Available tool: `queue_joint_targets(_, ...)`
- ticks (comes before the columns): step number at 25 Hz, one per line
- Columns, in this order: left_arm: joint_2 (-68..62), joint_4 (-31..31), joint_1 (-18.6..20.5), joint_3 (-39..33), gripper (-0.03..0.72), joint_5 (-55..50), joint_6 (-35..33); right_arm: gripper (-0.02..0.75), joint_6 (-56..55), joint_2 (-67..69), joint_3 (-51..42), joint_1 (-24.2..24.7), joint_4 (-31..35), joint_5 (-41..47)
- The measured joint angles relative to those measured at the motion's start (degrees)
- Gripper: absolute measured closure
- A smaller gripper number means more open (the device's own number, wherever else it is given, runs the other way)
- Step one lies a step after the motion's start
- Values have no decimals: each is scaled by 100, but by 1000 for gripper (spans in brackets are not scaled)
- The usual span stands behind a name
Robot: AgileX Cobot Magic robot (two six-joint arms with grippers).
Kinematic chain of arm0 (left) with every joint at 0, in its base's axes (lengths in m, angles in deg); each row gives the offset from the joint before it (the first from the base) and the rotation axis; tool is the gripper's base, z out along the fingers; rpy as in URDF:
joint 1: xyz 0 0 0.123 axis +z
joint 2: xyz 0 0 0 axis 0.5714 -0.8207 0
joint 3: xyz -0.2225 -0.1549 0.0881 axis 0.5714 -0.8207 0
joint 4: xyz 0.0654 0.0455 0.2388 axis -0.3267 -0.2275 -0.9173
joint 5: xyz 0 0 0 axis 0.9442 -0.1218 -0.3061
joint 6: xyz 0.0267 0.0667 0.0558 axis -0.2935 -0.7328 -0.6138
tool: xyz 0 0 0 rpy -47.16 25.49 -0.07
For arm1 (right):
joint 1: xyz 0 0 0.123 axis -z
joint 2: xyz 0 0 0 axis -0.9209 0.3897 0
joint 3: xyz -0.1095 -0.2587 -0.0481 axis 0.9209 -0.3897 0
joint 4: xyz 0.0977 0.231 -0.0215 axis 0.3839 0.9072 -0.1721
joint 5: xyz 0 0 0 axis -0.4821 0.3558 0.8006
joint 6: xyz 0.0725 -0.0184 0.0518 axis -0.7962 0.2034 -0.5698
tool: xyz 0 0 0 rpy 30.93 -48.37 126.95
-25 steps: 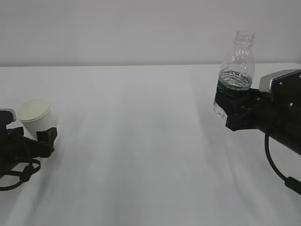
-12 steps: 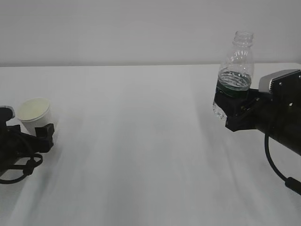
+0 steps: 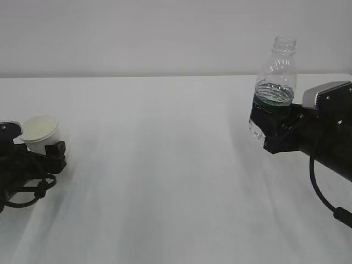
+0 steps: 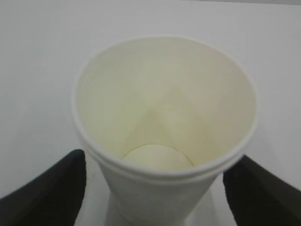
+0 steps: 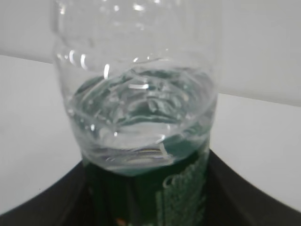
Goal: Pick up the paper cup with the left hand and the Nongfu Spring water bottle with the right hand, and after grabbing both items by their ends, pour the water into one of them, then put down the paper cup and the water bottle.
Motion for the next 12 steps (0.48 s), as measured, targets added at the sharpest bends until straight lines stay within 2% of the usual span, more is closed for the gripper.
queue_joint_targets(12,-203,64,0,169,-1,12,0,327,0,0,0,0,-2,0)
